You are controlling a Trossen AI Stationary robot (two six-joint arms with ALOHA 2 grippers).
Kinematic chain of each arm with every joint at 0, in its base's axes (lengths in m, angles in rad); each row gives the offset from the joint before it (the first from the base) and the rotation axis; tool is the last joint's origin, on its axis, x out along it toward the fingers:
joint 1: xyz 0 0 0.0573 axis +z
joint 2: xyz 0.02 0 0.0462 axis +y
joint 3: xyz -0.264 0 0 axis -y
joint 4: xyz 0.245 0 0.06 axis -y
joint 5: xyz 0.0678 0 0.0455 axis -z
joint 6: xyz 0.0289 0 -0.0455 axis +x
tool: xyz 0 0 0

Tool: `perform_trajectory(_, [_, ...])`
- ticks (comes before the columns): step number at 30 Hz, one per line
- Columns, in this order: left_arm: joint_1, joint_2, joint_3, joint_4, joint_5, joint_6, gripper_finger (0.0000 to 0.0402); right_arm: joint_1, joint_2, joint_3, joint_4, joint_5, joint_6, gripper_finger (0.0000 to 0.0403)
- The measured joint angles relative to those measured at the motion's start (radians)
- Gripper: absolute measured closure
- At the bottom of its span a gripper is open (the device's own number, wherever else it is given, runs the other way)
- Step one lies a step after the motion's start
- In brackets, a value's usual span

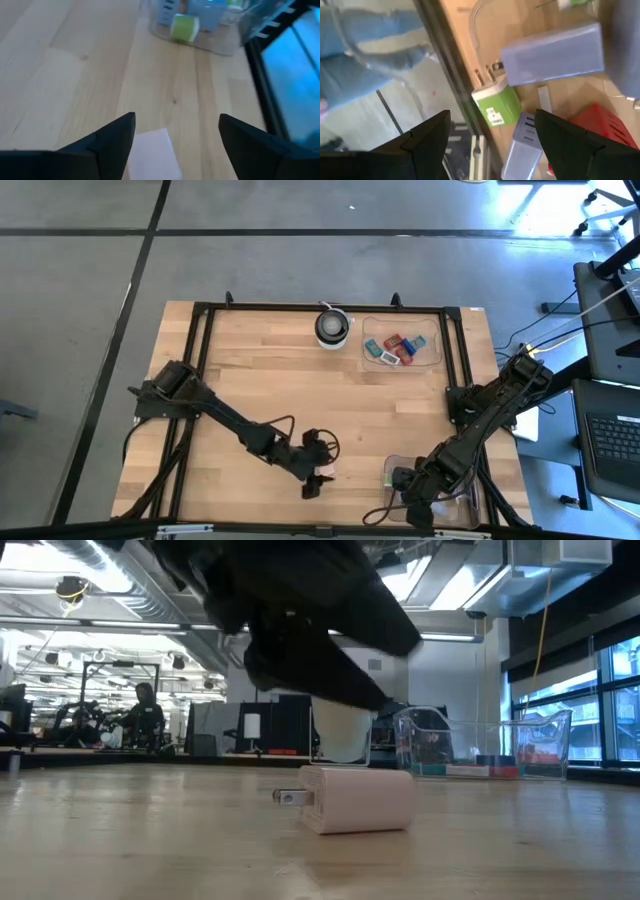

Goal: Pick & Place Office items
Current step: Put the white charger adapter into the bottom transparent bin

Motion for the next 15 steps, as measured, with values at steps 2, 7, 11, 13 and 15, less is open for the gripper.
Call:
perform_trajectory(2, [-0.012, 0.033, 0.021, 0.001, -0.046, -0.005, 0.0116, 0.004, 0.0, 0.0, -0.005, -0.027, -0.031, 0.0113])
perform_trajectory(7, [-0.043, 0.11, 0.075, 0.003, -0.189, 0.084, 0.0119, 0.023, 0.0, 0.0, -0.029, -0.053, -0.091, 0.0113])
perform_trajectory(11, [-0.062, 0.143, 0.089, -0.016, -0.309, 0.152, 0.012, 0.033, -0.002, 0.0, -0.033, -0.054, -0.114, 0.0113])
perform_trajectory(13, [-0.063, 0.142, 0.09, -0.026, -0.302, 0.105, 0.0118, 0.042, -0.002, 0.0, -0.036, -0.059, -0.113, 0.0113])
perform_trajectory(15, [-0.06, 0.141, 0.09, -0.069, -0.287, 0.045, 0.0118, 0.047, -0.002, 0.0, -0.037, -0.059, -0.113, 0.0113])
